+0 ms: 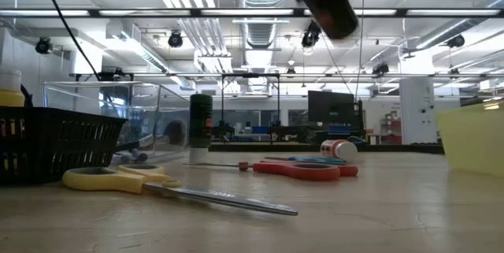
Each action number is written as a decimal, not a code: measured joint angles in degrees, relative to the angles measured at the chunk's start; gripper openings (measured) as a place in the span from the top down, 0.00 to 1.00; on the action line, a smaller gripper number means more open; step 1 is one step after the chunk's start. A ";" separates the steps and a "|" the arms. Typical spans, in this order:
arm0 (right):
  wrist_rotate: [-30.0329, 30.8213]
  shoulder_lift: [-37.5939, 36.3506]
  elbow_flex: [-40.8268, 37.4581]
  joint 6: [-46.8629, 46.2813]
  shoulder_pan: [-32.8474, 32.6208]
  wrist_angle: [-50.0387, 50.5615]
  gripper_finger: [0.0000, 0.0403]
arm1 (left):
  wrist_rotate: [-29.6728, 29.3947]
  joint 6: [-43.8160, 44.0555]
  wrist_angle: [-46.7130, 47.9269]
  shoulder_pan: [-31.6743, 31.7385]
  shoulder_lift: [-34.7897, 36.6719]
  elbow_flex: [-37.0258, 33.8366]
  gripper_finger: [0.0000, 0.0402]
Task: Pick & Place Paint Supplies
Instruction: Put the blue paint bottle into the black basket, then put the orange paint bottle into the black basket
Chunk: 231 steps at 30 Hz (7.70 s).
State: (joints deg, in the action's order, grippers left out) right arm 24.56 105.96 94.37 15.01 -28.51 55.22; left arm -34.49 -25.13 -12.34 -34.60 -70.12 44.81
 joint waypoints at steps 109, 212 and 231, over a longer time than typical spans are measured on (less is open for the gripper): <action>4.15 -11.84 -2.34 -28.60 -8.61 -3.15 0.14 | 2.53 52.78 35.14 -4.20 6.91 -0.96 0.70; 5.48 -11.75 -2.46 -30.45 -9.34 -3.15 0.14 | -13.35 86.30 49.22 -28.51 8.89 -6.14 0.39; 0.65 -11.79 -8.92 -33.68 -0.90 -1.78 0.14 | -15.76 17.00 4.72 -8.64 13.77 -5.26 0.39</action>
State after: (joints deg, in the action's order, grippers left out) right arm 25.21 94.17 85.45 -18.67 -29.41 53.44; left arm -50.25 -8.13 -7.62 -43.24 -56.35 39.56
